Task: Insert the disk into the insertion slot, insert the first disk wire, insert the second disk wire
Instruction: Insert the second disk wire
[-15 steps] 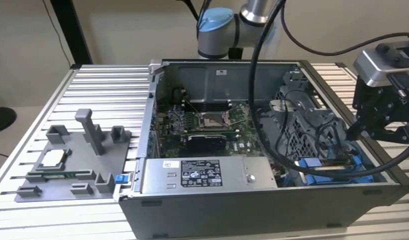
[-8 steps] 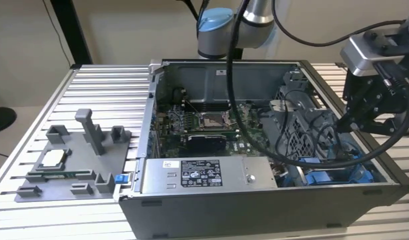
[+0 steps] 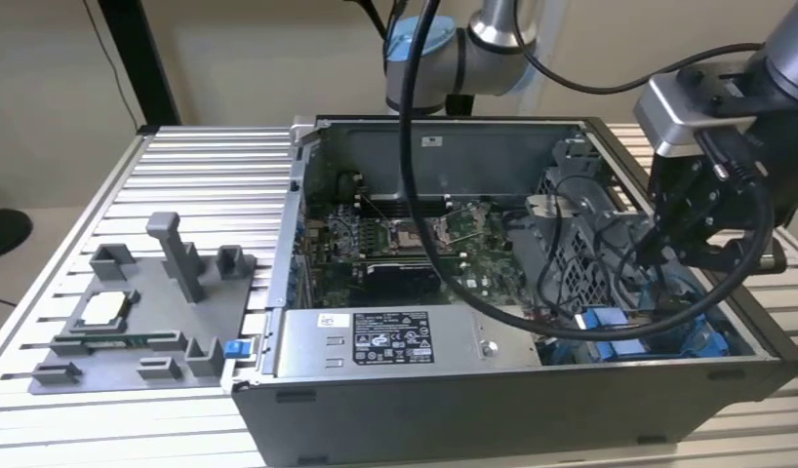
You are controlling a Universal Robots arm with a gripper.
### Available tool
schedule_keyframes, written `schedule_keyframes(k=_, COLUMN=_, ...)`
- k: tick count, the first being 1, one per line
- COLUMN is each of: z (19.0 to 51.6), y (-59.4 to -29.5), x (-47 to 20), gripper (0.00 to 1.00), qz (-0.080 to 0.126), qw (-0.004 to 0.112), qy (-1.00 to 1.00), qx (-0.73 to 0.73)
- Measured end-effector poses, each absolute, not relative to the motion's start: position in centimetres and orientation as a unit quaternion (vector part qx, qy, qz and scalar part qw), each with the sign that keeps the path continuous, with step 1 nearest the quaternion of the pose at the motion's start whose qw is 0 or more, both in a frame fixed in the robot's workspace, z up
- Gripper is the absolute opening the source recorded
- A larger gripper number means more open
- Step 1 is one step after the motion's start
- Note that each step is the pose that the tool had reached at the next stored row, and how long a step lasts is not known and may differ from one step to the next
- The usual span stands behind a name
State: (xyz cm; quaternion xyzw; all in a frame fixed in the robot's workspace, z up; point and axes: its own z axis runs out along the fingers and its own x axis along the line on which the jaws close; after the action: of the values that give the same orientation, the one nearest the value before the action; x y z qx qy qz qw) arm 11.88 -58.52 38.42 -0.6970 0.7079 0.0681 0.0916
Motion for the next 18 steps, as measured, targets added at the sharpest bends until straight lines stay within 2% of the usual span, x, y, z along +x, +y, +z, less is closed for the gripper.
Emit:
schedule_keyframes(k=5, z=38.21, y=-58.69, x=11.63, gripper=0.00, qz=0.065, qw=0.091, qy=0.707, qx=-0.698)
schedule_keyframes(k=12, z=37.94, y=-58.70, x=11.37, gripper=0.00, qz=0.045, qw=0.106, qy=0.701, qx=-0.704)
schedule_keyframes(k=18, z=37.94, y=-58.70, x=11.36, gripper=0.00, qz=0.044, qw=0.106, qy=0.701, qx=-0.704)
